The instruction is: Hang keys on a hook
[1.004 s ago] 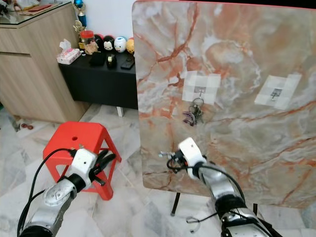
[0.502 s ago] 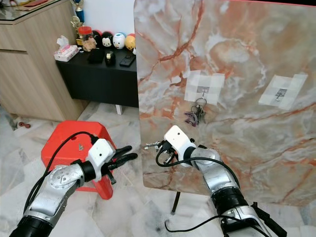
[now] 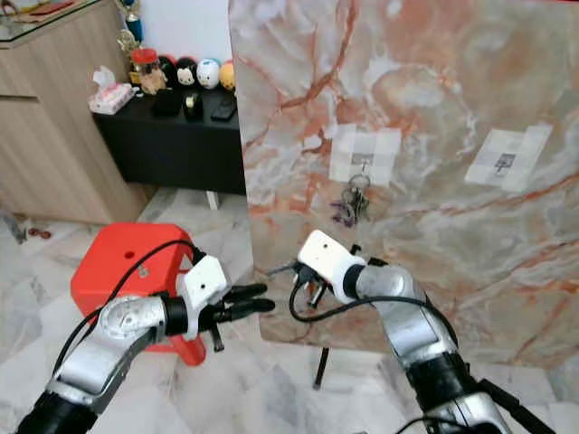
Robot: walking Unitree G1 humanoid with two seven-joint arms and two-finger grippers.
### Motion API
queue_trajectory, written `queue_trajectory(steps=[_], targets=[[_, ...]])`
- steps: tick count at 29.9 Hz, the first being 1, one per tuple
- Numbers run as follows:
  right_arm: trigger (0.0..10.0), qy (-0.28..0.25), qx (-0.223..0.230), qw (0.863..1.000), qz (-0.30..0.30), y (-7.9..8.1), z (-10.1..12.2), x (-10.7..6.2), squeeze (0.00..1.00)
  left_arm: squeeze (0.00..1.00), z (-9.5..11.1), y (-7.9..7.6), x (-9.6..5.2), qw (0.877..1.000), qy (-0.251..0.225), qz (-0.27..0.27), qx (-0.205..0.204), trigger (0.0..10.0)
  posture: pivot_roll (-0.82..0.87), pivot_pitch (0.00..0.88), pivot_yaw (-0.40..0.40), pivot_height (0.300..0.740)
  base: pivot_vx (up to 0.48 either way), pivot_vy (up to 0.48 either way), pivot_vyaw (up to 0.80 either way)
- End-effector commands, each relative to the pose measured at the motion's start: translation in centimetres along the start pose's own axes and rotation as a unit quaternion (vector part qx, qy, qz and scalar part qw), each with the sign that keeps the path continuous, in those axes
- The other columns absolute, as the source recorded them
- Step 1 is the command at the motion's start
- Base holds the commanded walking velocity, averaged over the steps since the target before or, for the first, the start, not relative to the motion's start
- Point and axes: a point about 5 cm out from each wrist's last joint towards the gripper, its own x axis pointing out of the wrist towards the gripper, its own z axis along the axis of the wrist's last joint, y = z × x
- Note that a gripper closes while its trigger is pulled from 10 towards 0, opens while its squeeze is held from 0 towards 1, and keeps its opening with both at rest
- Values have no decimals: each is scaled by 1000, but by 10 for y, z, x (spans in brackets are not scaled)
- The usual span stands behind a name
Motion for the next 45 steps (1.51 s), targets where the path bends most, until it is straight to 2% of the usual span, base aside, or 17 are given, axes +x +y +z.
queue_trajectory(steps=[1, 9, 10, 11, 12, 13, 17, 18, 19, 35, 39, 45], targets=[[10000, 5, -12, 1000, 13, 4, 1, -3, 0, 0, 6, -4, 1, 1000, -2, -15, 12, 10000, 141, 47, -41, 740, 0, 0, 0], [10000, 21, -26, 999, 33, 9, 0, -10, 0, 0, 9, -5, 2, 1000, 4, -11, 16, 10000, 140, 51, -46, 740, 0, 0, 0], [10000, 22, -28, 999, 35, 10, 0, -11, 0, 341, 9, -5, 2, 1000, 4, -12, 15, 10000, 143, 52, -47, 740, 0, 0, 0], [10000, 24, -30, 999, 37, 10, -1, -11, 0, 812, 9, -5, 2, 1000, 4, -14, 13, 10000, 145, 53, -47, 740, 0, 0, 0], [10000, 24, -30, 999, 37, 10, -1, -11, 0, 812, 9, -5, 2, 1000, 4, -14, 13, 10000, 145, 53, -47, 740, 0, 0, 0], [10000, 24, -33, 998, 40, 11, 0, -11, 0, 1000, 9, -5, 2, 1000, 4, -16, 12, 10000, 144, 53, -48, 740, 0, 0, 0], [10000, 12, -38, 998, 50, 12, 8, -14, 0, 1000, 8, -6, 2, 1000, 10, -21, 12, 10000, 141, 54, -47, 740, 0, 0, 0], [10000, 10, -38, 998, 51, 12, 9, -14, 0, 918, 8, -7, 2, 1000, 11, -22, 12, 10000, 141, 54, -47, 740, 0, 0, 0], [10000, 12, -44, 998, 53, 12, 9, -15, 0, 0, 7, -8, 3, 999, 15, -26, 9, 10000, 142, 53, -47, 740, 0, 0, 0], [10000, -4, -69, 994, 80, 20, 26, -21, 0, 0, 8, -4, 3, 999, 23, -18, 16, 10000, 140, 54, -45, 740, 0, 0, 0], [10000, 3, -76, 993, 87, 22, 24, -22, 0, 0, 11, 2, 2, 999, 17, 7, 27, 10000, 141, 55, -45, 740, 0, 0, 0], [10000, 2, -75, 993, 88, 23, 25, -23, 0, 0, 10, 4, 0, 999, 26, 12, 31, 10000, 141, 54, -45, 740, 0, 0, 0]])
